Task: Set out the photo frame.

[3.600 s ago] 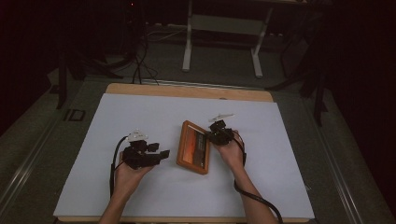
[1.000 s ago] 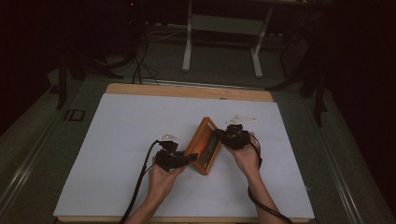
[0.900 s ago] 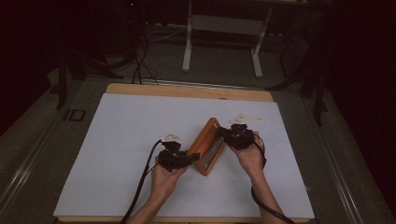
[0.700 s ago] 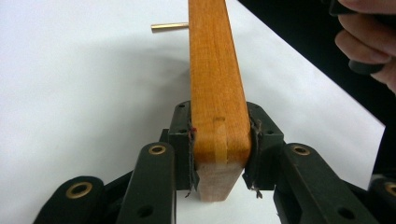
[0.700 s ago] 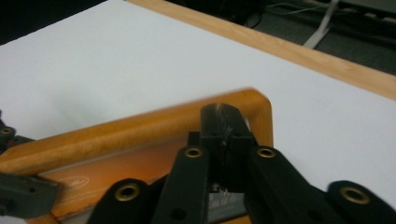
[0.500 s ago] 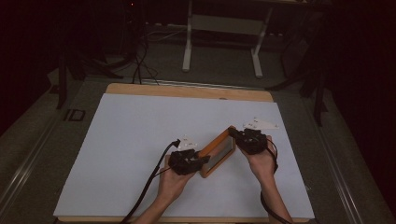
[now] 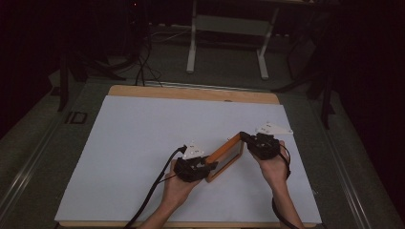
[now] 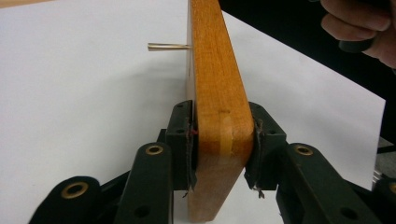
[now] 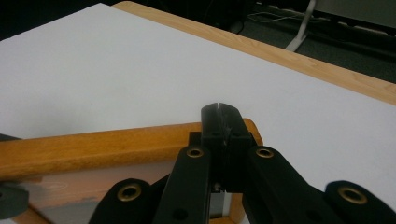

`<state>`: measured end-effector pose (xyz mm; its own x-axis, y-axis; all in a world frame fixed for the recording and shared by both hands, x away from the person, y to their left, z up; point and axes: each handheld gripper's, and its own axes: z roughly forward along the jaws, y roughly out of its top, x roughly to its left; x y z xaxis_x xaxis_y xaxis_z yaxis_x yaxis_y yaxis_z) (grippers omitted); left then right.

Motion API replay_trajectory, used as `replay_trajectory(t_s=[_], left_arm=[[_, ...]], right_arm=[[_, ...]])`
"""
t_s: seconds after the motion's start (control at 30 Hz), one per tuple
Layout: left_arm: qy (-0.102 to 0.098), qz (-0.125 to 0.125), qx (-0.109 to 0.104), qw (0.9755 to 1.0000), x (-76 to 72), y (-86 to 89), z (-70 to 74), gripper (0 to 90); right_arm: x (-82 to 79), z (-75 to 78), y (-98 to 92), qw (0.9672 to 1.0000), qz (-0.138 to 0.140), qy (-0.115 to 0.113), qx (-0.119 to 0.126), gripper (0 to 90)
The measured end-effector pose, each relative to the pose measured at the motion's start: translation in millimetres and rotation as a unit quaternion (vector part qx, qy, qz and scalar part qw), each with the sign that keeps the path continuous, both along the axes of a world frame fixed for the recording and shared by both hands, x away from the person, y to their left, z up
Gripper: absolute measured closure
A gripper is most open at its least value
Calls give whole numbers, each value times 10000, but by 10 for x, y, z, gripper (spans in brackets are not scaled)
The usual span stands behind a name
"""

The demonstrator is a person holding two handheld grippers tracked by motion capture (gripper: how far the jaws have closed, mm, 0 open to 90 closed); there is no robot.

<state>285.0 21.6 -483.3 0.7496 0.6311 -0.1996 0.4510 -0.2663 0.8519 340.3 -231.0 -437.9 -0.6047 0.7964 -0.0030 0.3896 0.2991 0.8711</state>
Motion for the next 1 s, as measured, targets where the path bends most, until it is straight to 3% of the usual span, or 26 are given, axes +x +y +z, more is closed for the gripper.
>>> replay_trajectory(t_s=[0.23, 0.4, 0.53, 0.77, 0.87, 1.0], left_arm=[[12, -17, -106, 9999, -13, -14, -38, 630], [50, 20, -131, 9999, -20, 27, -129, 547], [97, 42, 18, 9999, -35, 17, -235, 538], [179, 0, 323, 9993, -22, -68, -457, 587], [193, -57, 203, 9996, 1, -84, -477, 620], [77, -68, 245, 9996, 2, -88, -470, 653]], right_arm=[[11, -16, -6, 10000, 28, 26, -64, 900], [14, -23, -16, 10000, 37, 19, -27, 900], [21, -21, -10, 10000, 42, 24, -29, 900], [34, -25, -6, 10000, 49, 18, -16, 900], [37, -28, -4, 10000, 56, 6, -10, 900], [46, -25, 8, 9999, 79, -14, -62, 900]])
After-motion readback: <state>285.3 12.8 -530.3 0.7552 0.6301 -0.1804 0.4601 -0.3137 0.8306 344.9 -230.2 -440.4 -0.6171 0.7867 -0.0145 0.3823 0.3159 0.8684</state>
